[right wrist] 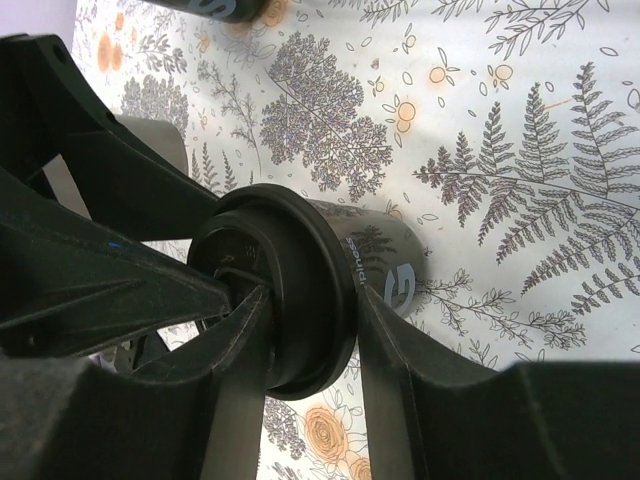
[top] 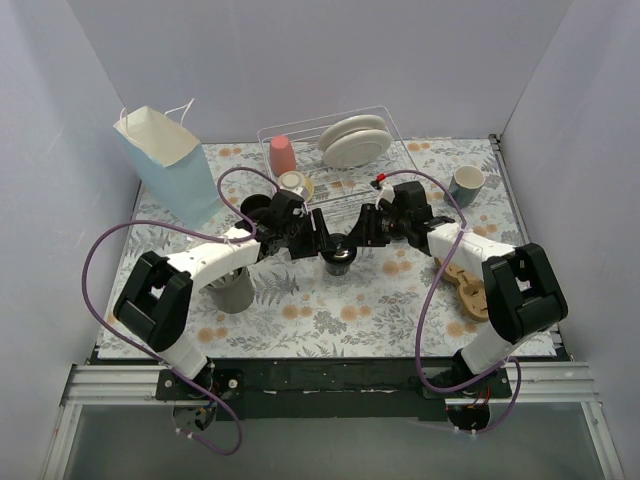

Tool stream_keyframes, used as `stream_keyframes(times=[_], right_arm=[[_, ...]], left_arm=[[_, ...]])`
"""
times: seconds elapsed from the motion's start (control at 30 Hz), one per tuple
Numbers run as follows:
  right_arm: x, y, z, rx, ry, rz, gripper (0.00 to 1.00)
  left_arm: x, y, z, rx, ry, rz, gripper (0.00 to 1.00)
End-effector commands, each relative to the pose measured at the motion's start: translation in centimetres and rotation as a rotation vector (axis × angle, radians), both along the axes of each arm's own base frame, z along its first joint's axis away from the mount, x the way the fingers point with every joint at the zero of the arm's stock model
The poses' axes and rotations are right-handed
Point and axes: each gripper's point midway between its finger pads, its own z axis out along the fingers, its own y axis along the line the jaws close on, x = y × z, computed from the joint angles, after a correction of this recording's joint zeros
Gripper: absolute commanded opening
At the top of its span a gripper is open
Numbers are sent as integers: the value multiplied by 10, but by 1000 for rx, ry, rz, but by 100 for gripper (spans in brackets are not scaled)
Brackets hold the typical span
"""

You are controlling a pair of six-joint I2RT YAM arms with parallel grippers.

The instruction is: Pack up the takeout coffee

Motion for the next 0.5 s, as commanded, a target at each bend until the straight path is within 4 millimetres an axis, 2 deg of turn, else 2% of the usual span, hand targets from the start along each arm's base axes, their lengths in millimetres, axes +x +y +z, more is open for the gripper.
stream_keyframes(times=[0.0, 0.2, 0.37, 0.47], right_arm=[[-18, -29, -51, -223, 72, 17, 41], [-16, -27, -50, -229, 64, 49, 39], [-10, -27, -47, -252, 55, 70, 38], [-7, -24, -44, -251, 48, 96, 38]], left_arm=[[-10, 23, 14, 70, -16, -45, 56], [-9, 23, 28, -2, -67, -87, 43], [-10, 20, 41, -52, -108, -121, 44], [-7, 21, 39, -51, -117, -128, 44]])
